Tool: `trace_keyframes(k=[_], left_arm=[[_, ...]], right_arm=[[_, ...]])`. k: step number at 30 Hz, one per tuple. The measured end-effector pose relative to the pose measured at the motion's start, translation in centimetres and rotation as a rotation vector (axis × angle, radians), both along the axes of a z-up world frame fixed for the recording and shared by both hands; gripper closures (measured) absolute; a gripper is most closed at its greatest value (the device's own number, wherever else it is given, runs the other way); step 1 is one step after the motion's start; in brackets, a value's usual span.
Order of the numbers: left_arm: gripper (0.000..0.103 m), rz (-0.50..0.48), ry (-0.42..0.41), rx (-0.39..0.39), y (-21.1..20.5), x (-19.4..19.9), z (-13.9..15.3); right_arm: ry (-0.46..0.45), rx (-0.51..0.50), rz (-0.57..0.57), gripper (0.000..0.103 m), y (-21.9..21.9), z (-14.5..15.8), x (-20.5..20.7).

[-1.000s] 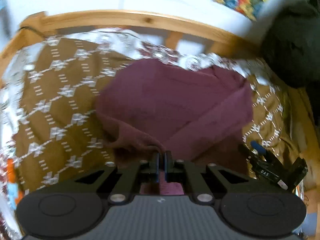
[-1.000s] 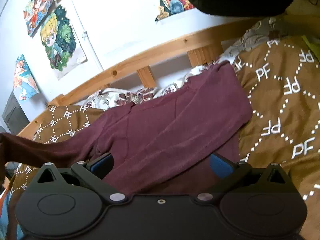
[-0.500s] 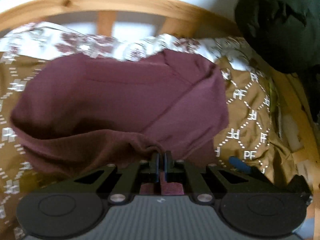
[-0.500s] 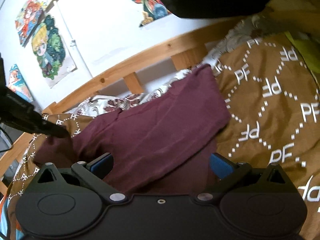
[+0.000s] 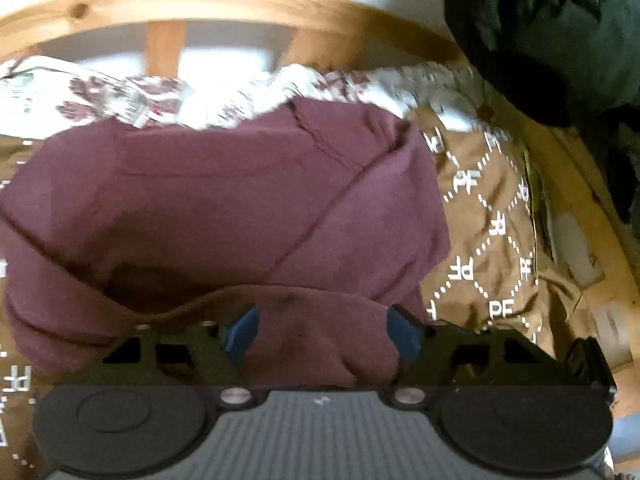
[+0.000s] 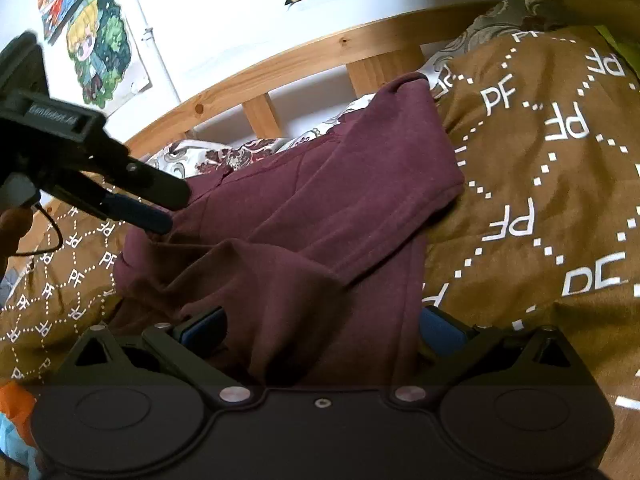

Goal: Fold small clothes

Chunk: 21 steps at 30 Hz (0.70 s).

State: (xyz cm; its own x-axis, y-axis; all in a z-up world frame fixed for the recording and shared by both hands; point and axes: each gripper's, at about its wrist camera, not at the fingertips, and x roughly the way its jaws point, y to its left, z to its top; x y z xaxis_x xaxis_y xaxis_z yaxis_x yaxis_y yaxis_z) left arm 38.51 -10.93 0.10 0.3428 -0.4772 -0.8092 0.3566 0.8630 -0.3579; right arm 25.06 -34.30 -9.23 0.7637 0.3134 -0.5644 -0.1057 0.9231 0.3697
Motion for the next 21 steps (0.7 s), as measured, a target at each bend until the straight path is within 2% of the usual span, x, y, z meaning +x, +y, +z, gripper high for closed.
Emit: trace_keyframes(k=[1, 6, 9, 11, 14, 15, 16, 17, 19, 21], left_arm=[[0.016, 0.019, -0.018, -0.008, 1.2, 0.1, 0.4], [0.009, 0.194, -0.146, 0.052, 8.4, 0.1, 1.4], [0.009, 0.307, -0.183, 0.102, 13.0, 0.5, 0.6], [0.009, 0.368, -0.196, 0.129, 15.6, 0.9, -0.3], [0.010, 0.407, -0.204, 0.156, 18.1, 1.6, -1.5], [0.010, 0.407, -0.203, 0.163, 18.6, 1.9, -2.0], [0.010, 0.405, -0.197, 0.168, 18.9, 2.4, -2.4], [0.011, 0.398, -0.187, 0.165, 19.1, 2.8, -2.8], [0.014, 0.381, -0.170, 0.168, 19.3, 3.8, -3.6], [0.016, 0.364, -0.169, 0.172, 19.1, 4.5, -4.2]], right_arm=[[-0.010, 0.018, 0.001, 0.001, 0.0, 0.0, -0.1], [-0.043, 0.041, 0.013, 0.001, 0.9, -0.2, -0.2], [-0.071, 0.022, -0.002, 0.008, 1.6, -0.5, 0.6], [-0.077, 0.003, -0.018, 0.017, 2.1, -1.0, 1.4], [-0.075, -0.021, -0.050, 0.043, 2.5, -1.6, 1.8], [-0.074, -0.035, -0.061, 0.059, 2.5, -1.6, 1.8], [-0.074, -0.037, -0.071, 0.069, 2.3, -1.7, 1.7], [-0.077, -0.024, -0.077, 0.072, 1.9, -1.6, 1.5], [-0.092, 0.002, -0.086, 0.088, 1.3, -1.2, 1.2], [-0.119, -0.005, -0.080, 0.091, 1.3, -0.6, 0.6]])
